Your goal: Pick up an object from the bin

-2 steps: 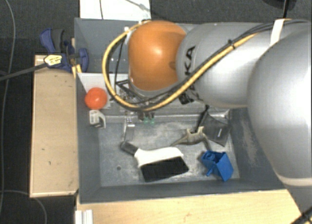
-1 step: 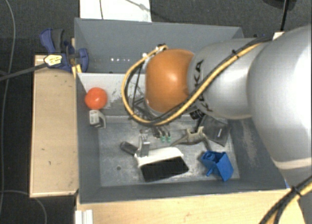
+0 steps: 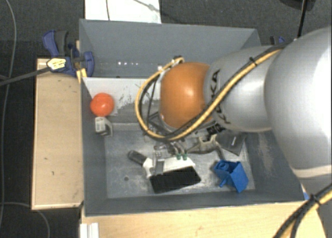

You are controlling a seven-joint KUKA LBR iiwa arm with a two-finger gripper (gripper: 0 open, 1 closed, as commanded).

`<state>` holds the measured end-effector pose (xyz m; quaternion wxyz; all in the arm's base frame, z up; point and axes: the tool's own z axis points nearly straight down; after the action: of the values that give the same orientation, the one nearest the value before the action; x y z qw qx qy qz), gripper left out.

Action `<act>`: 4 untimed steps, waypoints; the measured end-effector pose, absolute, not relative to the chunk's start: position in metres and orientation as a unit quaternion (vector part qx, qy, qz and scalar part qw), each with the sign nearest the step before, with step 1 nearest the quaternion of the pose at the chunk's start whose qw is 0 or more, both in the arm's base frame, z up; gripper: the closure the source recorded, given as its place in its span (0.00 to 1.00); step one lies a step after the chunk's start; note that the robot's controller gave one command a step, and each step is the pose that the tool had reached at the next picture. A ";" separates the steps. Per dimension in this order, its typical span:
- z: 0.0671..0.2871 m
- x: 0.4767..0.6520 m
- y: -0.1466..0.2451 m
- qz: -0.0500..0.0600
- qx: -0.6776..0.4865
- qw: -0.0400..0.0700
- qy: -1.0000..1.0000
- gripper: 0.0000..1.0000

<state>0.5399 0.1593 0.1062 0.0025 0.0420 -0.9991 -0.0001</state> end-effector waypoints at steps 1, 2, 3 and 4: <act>0.123 0.523 0.124 -0.001 0.132 -0.001 -0.991 0.00; 0.077 0.492 0.104 -0.001 0.195 -0.001 -0.981 0.00; 0.073 0.520 0.107 -0.002 0.086 0.001 -0.996 1.00; 0.073 0.520 0.107 -0.002 0.086 0.001 -0.996 1.00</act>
Offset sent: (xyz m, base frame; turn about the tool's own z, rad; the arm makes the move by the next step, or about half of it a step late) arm -0.0535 -0.0592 -0.0362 -0.3160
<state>0.5197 0.1065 0.0728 0.0010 0.0859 -0.9963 -0.0019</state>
